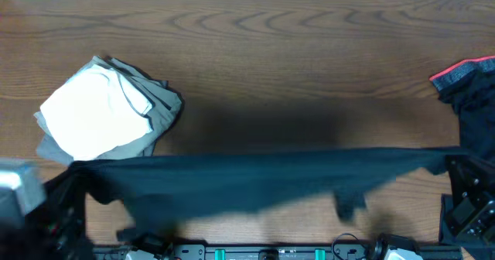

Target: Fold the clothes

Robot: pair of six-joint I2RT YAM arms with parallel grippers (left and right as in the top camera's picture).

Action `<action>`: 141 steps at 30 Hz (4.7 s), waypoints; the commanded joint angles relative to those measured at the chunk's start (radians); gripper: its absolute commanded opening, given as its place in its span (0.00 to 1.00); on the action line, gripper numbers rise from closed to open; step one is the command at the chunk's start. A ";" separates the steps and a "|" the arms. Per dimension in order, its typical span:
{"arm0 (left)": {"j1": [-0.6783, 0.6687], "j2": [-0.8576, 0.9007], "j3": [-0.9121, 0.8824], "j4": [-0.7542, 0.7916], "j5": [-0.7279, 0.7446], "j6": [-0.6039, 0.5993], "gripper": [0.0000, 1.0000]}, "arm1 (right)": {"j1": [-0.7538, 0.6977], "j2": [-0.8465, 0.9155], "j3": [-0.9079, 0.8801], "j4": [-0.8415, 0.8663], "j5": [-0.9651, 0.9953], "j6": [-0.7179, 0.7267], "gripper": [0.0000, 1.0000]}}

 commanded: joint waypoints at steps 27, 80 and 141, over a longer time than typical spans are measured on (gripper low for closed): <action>0.186 0.945 0.683 0.153 0.003 0.301 0.06 | -0.055 0.706 0.142 0.635 -0.051 -0.066 0.01; 0.187 0.610 -0.925 0.300 0.340 0.055 0.40 | 0.096 0.710 -0.969 1.082 -0.218 -0.106 0.35; 0.170 0.695 -0.898 0.815 0.339 0.065 0.57 | 0.184 0.842 -0.869 0.570 0.087 0.033 0.11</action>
